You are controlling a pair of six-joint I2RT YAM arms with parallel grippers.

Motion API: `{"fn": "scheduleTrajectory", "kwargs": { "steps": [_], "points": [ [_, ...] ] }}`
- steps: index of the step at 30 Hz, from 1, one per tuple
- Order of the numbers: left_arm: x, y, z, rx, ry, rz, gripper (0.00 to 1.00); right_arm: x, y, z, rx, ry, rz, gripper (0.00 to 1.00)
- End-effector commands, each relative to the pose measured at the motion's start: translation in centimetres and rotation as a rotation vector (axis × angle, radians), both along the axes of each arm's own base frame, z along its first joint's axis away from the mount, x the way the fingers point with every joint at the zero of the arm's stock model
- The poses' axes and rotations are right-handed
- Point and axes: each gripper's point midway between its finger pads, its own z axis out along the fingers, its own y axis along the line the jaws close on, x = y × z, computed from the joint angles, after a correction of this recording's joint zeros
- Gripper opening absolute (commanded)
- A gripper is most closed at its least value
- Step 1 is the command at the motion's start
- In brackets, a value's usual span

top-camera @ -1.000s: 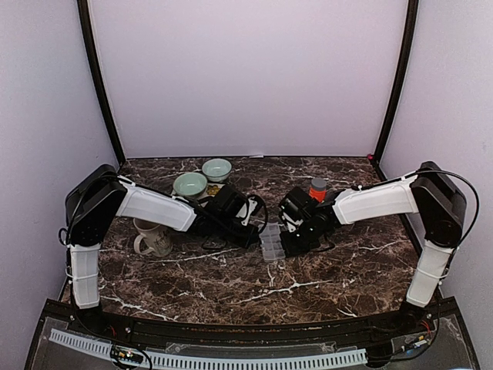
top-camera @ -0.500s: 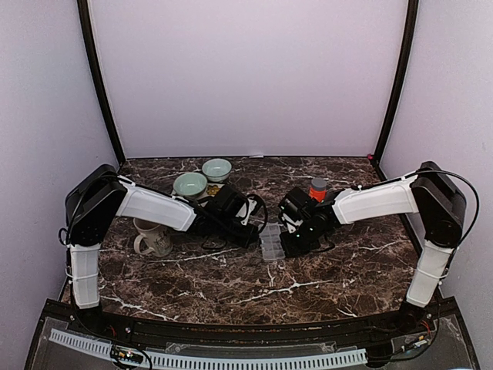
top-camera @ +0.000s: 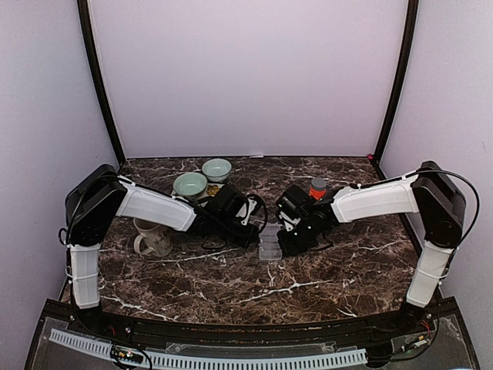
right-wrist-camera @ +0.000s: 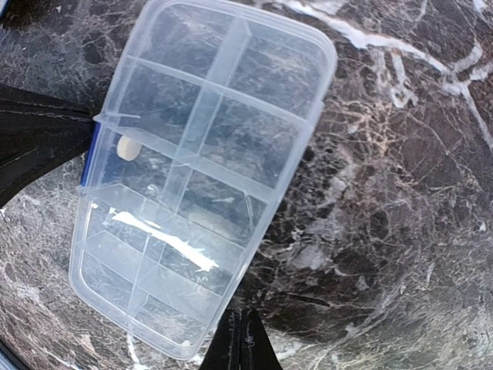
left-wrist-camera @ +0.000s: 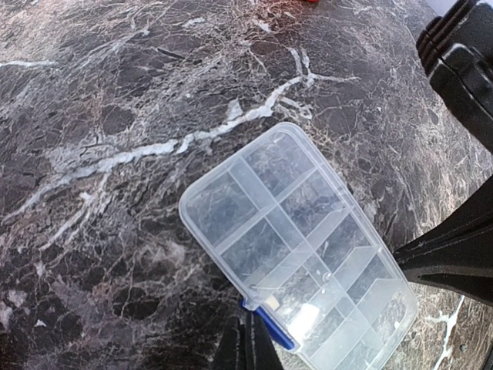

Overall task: Sort the pills into containers
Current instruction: Adjust the pill container at the center of the board.

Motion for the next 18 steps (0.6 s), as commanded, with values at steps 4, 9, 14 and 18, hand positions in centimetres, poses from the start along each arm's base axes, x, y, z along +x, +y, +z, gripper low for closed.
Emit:
{"fn": "scheduleTrajectory", "kwargs": {
  "steps": [4, 9, 14, 18],
  "points": [
    [0.3, -0.7, 1.3, -0.01, -0.026, -0.013, 0.0, 0.0, 0.3, 0.1, -0.019, -0.009, 0.003, 0.01],
    [0.6, 0.4, 2.1, 0.012, -0.054, 0.03, 0.0, 0.4, -1.2, 0.5, -0.072, -0.043, -0.025, 0.02],
    [1.2, 2.5, 5.3, 0.028, -0.13, 0.108, 0.02, 1.4, -2.7, 3.1, -0.085, -0.122, -0.062, 0.09],
    [1.5, 4.4, 9.9, 0.002, -0.225, 0.172, 0.05, 2.5, -3.7, 7.2, -0.093, -0.235, -0.081, 0.18]
  ]
}}
